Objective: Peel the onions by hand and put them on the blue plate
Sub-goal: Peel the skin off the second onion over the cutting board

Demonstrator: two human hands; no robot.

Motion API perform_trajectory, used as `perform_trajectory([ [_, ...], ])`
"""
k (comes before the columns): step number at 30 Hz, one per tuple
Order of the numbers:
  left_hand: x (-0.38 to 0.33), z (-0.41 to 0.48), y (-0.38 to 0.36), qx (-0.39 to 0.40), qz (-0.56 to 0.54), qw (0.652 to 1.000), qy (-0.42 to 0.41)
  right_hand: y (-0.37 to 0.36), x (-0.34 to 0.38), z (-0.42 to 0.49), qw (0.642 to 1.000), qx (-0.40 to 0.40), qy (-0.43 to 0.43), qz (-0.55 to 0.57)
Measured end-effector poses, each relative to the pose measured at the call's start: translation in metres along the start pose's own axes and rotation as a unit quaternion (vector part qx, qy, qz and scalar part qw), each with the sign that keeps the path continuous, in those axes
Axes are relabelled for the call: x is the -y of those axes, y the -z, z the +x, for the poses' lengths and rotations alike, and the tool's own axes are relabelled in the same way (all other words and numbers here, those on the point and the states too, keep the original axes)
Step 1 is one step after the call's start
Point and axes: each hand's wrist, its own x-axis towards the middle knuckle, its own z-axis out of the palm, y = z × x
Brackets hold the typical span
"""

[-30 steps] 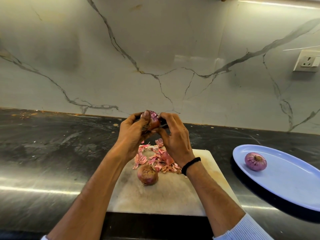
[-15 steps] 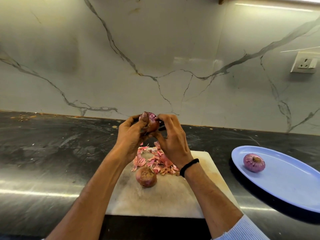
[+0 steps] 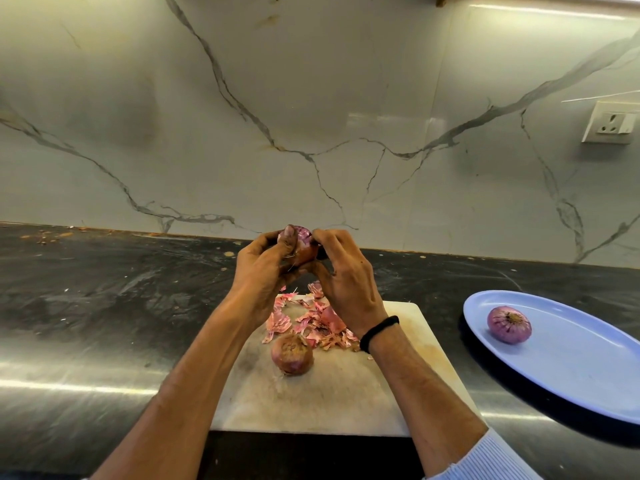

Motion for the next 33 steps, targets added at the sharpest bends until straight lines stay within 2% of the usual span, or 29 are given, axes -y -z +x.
perform_trajectory([
  [5, 0.001, 0.001, 0.000, -0.002, 0.018, 1.000, -0.007, 0.000, -0.002, 0.000, 1.000, -0.001, 0.004, 0.002],
  [9, -0.001, 0.001, 0.000, -0.007, -0.018, 1.000, 0.004, 0.001, -0.001, 0.001, 1.000, -0.014, 0.011, -0.010],
  [16, -0.001, 0.003, 0.001, -0.017, -0.012, 1.000, 0.005, 0.000, 0.005, 0.002, 0.998, -0.021, -0.043, 0.033],
  [23, -0.003, 0.001, 0.003, 0.013, 0.003, 1.000, 0.019, 0.002, 0.009, 0.004, 0.991, -0.010, -0.087, 0.096],
  [33, -0.006, -0.003, 0.001, 0.020, 0.017, 0.999, 0.032, 0.000, 0.004, 0.003, 0.993, -0.024, -0.090, 0.076],
])
